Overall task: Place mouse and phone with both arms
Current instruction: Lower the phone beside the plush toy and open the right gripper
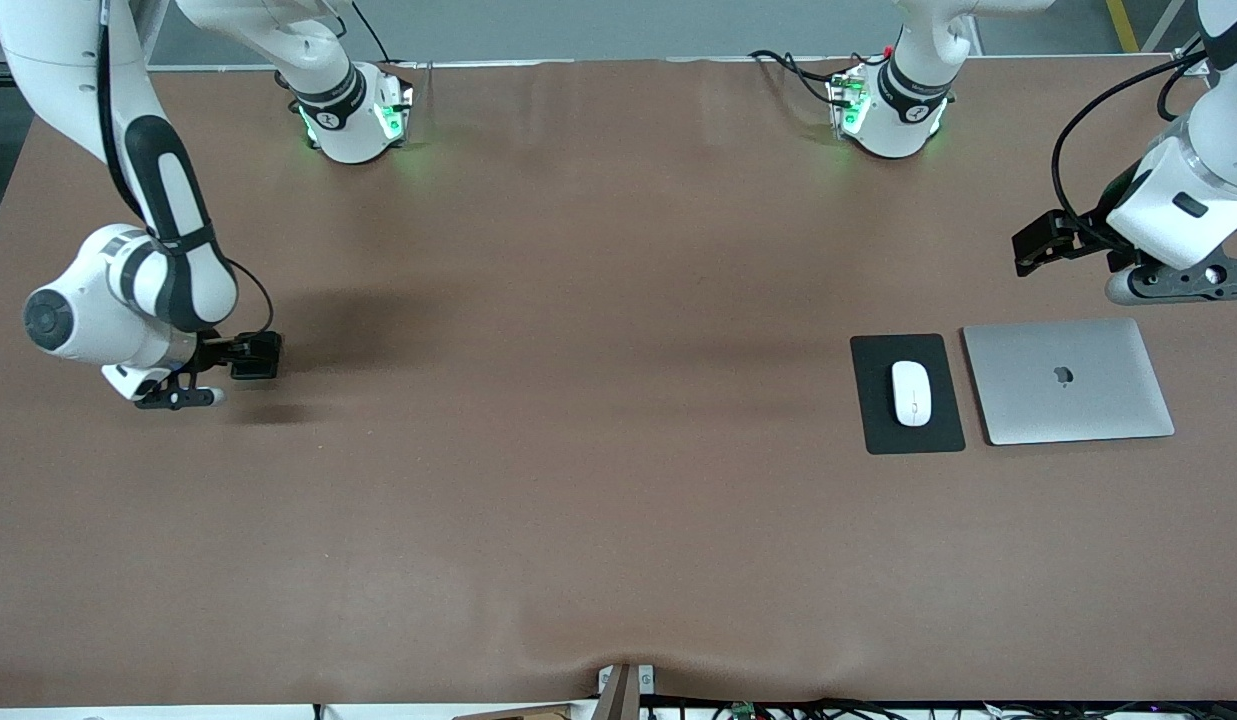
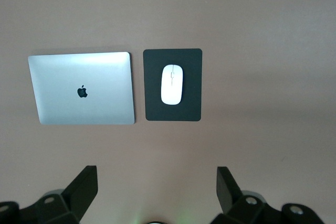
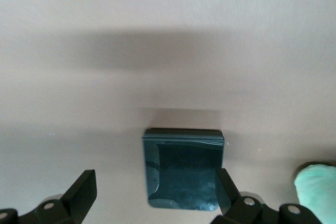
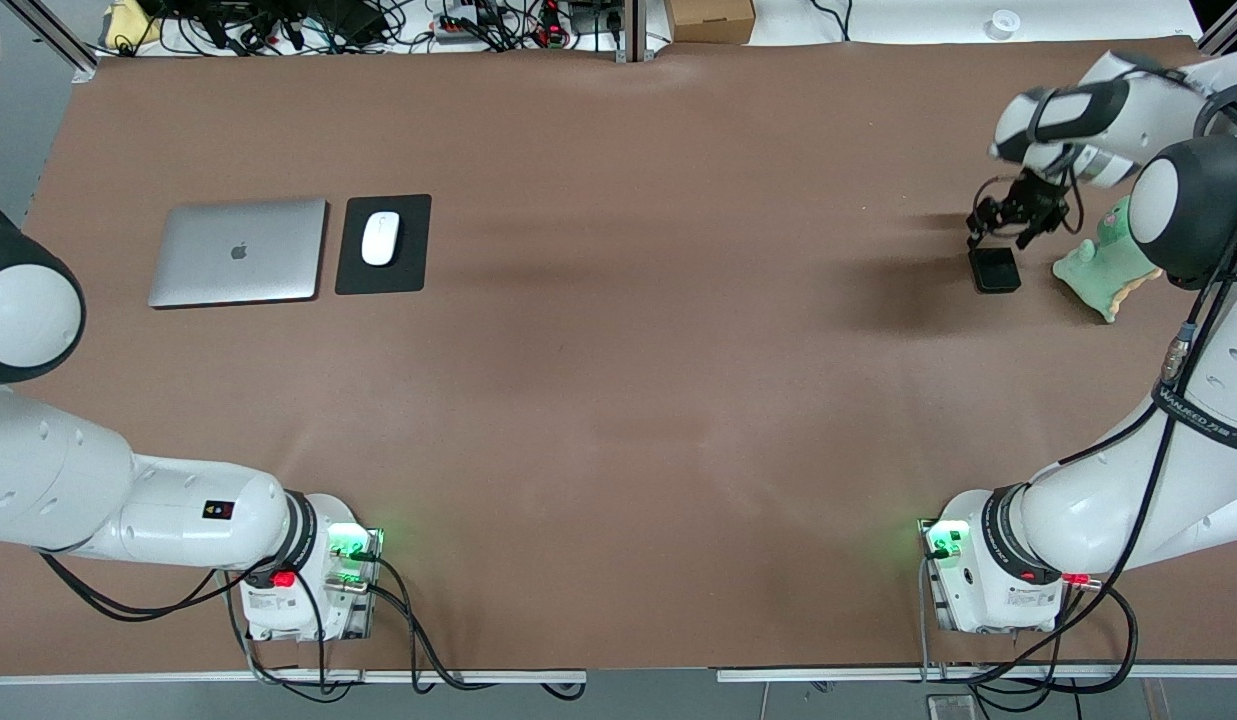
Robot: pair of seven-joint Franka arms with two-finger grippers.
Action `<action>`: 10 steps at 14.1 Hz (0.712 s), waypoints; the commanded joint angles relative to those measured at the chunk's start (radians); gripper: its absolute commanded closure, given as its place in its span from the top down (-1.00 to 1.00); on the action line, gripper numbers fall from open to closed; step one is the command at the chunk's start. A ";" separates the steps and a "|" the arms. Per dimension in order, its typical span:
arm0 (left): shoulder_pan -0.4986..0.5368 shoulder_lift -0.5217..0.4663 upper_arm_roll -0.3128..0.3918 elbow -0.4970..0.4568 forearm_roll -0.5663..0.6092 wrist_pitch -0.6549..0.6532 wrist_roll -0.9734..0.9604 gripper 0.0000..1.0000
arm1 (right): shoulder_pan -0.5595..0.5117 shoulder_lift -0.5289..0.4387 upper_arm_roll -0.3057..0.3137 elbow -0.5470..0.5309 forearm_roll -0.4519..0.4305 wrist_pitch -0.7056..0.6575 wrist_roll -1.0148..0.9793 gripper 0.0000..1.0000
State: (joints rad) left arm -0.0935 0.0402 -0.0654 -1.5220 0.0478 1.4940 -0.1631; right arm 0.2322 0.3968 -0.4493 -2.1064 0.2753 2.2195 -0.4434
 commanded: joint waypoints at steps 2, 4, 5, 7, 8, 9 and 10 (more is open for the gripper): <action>0.014 -0.058 0.003 0.005 -0.016 -0.005 -0.006 1.00 | -0.020 -0.041 0.008 0.095 -0.002 -0.098 -0.012 1.00; 0.021 -0.089 0.013 0.031 -0.014 -0.008 0.010 1.00 | -0.031 -0.045 0.006 0.208 -0.010 -0.231 -0.009 1.00; 0.032 -0.098 0.012 0.043 -0.009 -0.011 0.008 1.00 | -0.039 -0.045 0.003 0.271 -0.013 -0.289 -0.009 1.00; 0.049 -0.111 0.013 0.046 -0.005 -0.040 0.008 1.00 | -0.045 -0.038 -0.008 0.406 -0.016 -0.412 -0.009 1.00; 0.060 -0.112 0.012 0.048 -0.005 -0.044 0.008 1.00 | -0.051 -0.035 -0.009 0.475 -0.030 -0.472 -0.005 1.00; 0.070 -0.111 0.013 0.054 -0.003 -0.044 0.008 1.00 | -0.056 -0.033 -0.009 0.546 -0.051 -0.535 -0.005 1.00; 0.070 -0.108 0.016 0.069 -0.002 -0.044 0.008 1.00 | -0.063 -0.033 -0.008 0.599 -0.063 -0.594 -0.003 1.00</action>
State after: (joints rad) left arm -0.0339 -0.0762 -0.0504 -1.4822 0.0478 1.4669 -0.1612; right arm 0.1972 0.3534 -0.4688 -1.6300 0.2462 1.7366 -0.4436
